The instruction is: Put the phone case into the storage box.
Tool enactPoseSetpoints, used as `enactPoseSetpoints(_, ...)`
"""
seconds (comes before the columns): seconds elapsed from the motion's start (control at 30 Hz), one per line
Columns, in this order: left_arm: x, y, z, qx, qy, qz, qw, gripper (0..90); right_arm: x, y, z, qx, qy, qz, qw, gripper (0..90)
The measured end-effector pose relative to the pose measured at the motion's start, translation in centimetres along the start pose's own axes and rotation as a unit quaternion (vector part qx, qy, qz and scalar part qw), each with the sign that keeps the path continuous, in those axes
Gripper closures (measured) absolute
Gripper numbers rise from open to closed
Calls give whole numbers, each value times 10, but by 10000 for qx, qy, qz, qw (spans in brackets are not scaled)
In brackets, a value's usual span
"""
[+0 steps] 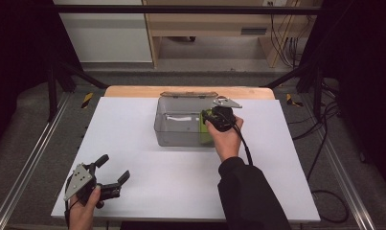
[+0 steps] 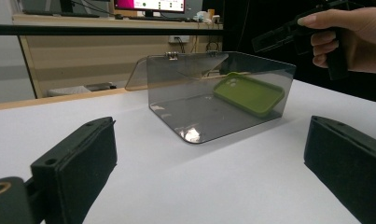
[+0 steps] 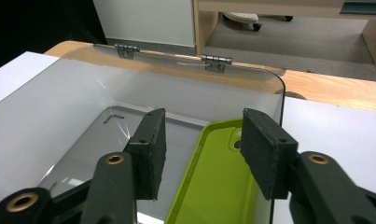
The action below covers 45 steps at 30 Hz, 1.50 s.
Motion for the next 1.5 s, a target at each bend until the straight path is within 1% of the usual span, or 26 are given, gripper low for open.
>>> enactPoseSetpoints(0.2,0,0,0,-3,-2,-11,10000,24,2,1,-1,10,-55,3,10000,415)
enactPoseSetpoints(0.3,0,0,0,-2,-2,-5,10000,24,3,1,-2,-39,-75,19,10000,380)
enactPoseSetpoints(0.43,0,0,0,5,-1,7,10000,24,6,-1,-2,-104,-186,89,9997,335)
enactPoseSetpoints(0.57,-1,1,0,24,18,8,10000,24,5,-3,-3,-175,-125,100,9997,292)
enactPoseSetpoints(0.7,-1,1,0,9,-1,11,10000,23,4,-6,-4,-273,-48,116,9995,230)
enactPoseSetpoints(0.83,0,0,0,6,-1,-2,10000,23,3,-9,-5,-349,-48,55,9994,161)
enactPoseSetpoints(0.9,0,0,0,7,2,-3,10000,23,4,-10,-6,-389,-34,25,9992,142)
enactPoseSetpoints(1.0,0,0,0,11,-5,-5,10000,23,4,-13,-6,-472,-85,-38,9988,110)
enactPoseSetpoints(1.23,0,0,0,2,-18,-9,10000,22,6,-19,-7,-644,-158,-151,9977,90)
enactPoseSetpoints(1.33,0,-1,0,-4,-20,-23,10000,22,6,-20,-7,-692,-144,-152,9974,90)
enactPoseSetpoints(1.5,1,0,0,-7,-27,-24,10000,22,5,-23,-8,-811,-229,-65,9964,92)
Point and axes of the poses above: each handheld gripper's, and its own axes: y roughly forward along the jaws, z roughly out of its underside, x roughly to its left, the point moved 1 cm from there along y, roughly forward along the jaws, and after that the axes turned 12 degrees about x, right-handed, at the moved point
